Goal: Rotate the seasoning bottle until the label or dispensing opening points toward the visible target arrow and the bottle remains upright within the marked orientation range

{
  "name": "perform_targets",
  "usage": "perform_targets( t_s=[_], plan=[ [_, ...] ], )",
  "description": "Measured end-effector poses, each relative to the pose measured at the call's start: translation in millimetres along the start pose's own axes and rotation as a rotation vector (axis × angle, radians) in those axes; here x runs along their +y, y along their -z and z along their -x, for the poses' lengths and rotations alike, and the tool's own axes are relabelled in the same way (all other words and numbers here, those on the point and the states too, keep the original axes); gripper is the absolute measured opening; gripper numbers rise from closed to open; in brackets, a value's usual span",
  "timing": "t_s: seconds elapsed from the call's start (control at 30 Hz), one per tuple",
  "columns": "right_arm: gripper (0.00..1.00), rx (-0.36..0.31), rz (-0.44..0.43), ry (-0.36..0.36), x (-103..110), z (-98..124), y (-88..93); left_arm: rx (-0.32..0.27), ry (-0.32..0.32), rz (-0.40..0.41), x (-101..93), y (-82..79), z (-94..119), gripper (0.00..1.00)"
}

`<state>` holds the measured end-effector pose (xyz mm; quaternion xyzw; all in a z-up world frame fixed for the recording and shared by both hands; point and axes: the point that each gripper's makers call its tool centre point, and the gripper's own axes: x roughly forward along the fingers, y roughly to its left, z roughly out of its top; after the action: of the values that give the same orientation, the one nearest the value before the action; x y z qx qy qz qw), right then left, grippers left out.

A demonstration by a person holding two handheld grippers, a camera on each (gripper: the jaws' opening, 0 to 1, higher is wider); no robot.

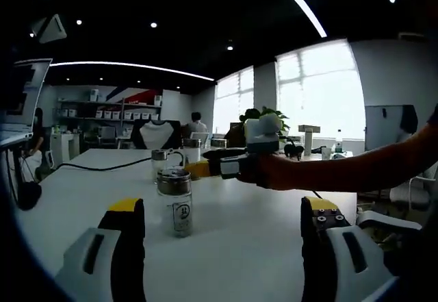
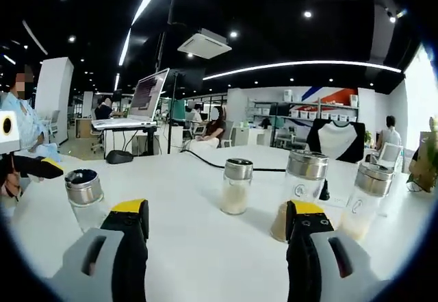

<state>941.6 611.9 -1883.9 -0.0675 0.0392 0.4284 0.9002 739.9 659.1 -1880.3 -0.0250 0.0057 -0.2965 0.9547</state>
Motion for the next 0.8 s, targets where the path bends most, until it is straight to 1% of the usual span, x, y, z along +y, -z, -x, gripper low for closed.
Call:
perform_targets(
  t_s=[0.1, 0.17, 0.23, 0.3, 0.4, 0.47, 0.5, 0.53, 0.6, 0.7, 0.73, 0.8],
  plan=[
    [0.82, -0.001, -0.017, 0.001, -2, -7, 1.0, -0.004, 0.003, 0.003, -0.9, -0.7, 0, 1.00],
    [0.78, -0.012, -0.033, 0.002, -4, -11, 1.2, -0.024, 0.013, 0.006, -2.8, -5.2, 0, 1.00],
    [0.77, -0.015, -0.037, 0.003, -6, -15, 2.4, -0.041, 0.014, 0.012, -2.4, -9.0, 1, 1.00],
    [0.76, -0.007, -0.039, 0.002, -6, -20, 4.8, -0.064, 0.018, 0.024, -2.1, -13.2, 2, 1.00],
    [0.76, 0.001, -0.047, -0.009, -4, -25, 6.5, -0.072, 0.026, 0.050, -2.3, -14.7, 3, 1.00],
    [0.74, 0.011, -0.036, -0.002, -5, -29, 8.2, -0.077, 0.032, 0.042, -4.1, -15.7, 3, 1.00],
    [0.74, 0.013, -0.035, -0.005, -4, -30, 8.5, -0.076, 0.032, 0.018, -5.9, -16.3, 4, 1.00],
    [0.74, 0.021, -0.036, -0.002, -4, -32, 9.0, -0.071, 0.032, 0.013, -6.5, -16.1, 3, 1.00],
    [0.74, 0.021, -0.031, 0.003, -4, -34, 8.1, -0.070, 0.034, 0.013, -6.8, -15.8, 3, 1.00],
    [0.75, 0.022, -0.034, 0.008, -5, -38, 6.2, -0.045, 0.038, 0.027, -6.7, -9.9, 3, 1.00],
    [0.74, 0.023, -0.034, 0.013, -7, -41, 5.9, -0.029, 0.032, 0.008, -6.1, -6.0, 2, 1.00],
    [0.73, 0.026, -0.026, 0.018, -9, -44, 5.8, -0.027, 0.011, -0.021, -3.3, -4.6, 2, 1.00]
  ],
)
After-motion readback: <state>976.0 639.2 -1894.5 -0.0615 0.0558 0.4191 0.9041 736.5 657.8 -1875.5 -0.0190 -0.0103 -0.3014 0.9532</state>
